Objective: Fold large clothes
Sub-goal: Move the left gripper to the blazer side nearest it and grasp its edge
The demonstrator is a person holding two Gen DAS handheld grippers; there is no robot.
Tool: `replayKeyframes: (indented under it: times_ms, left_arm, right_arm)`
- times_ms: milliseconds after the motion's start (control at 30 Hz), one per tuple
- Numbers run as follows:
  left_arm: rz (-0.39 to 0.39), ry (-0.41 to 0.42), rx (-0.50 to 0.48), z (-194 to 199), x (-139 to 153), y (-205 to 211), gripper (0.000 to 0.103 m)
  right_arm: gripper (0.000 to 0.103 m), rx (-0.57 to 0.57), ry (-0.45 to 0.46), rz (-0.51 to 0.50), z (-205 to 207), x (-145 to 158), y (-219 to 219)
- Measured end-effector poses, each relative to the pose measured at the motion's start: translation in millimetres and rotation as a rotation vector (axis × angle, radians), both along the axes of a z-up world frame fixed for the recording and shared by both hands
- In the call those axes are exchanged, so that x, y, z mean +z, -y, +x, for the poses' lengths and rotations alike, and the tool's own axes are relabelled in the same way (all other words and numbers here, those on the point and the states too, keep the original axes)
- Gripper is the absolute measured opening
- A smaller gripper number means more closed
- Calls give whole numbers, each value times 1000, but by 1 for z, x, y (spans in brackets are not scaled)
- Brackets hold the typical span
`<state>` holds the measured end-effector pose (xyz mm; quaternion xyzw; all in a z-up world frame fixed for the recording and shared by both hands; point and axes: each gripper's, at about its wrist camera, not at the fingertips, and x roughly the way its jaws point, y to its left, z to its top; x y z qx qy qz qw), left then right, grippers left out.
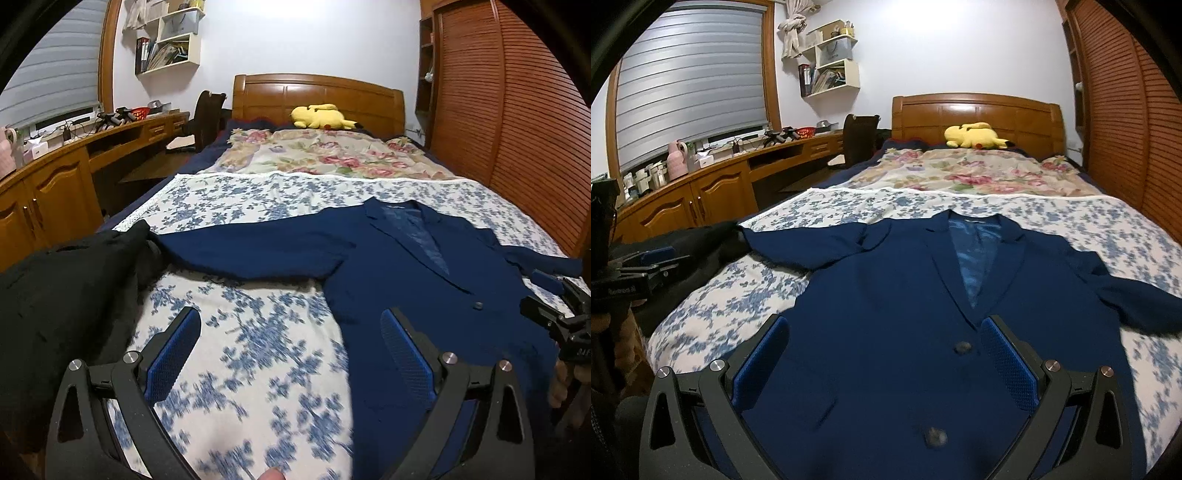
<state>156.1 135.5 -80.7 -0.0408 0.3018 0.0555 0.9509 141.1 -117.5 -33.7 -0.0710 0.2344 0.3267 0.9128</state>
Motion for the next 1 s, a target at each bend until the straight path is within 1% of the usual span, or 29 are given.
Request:
replayKeyframes:
  times_ms: [67,200,300,433,533,633,700,733,767,867,1000]
  left_arm:
    - [6,-6,10,8,-2,-6,98]
    - [-24,-27,32,26,-9,-20,98]
    - [-28,-52,43,41,-16,-29,98]
    - [-47,-85,45,58,-28,-40,98]
    - [-64,-104,40,72,-35,-49,98]
    - [-71,-113,38,87,-41,-59,86]
    - [-74,-117,49,99,-44,-67,77]
    - [-81,-119,53,105,-45,-72,71]
    - [-96,-124,61,112,-48,-78,67]
    - [-123,-137,98,129,-56,-97,61]
    - [-128,-181,158,147,-71,-119,60]
  right_arm:
    - [103,14,-4,-6,10,-1,-8]
    - [103,48,-13,-34,31,-11,-25]
    - [103,70,-29,-57,42,-23,-31]
    - [103,105,-96,-93,49,-39,-30]
    - [103,109,-99,-110,42,-42,-24]
    - [103,107,-106,-108,40,-39,-14]
    - [103,104,-123,-111,44,-38,-16]
    - [103,103,-133,-112,44,-39,-15]
    - [103,101,-139,-115,46,-40,-18]
    - [103,97,-153,-121,50,-36,-19]
    - [103,96,-150,-124,49,-33,-21]
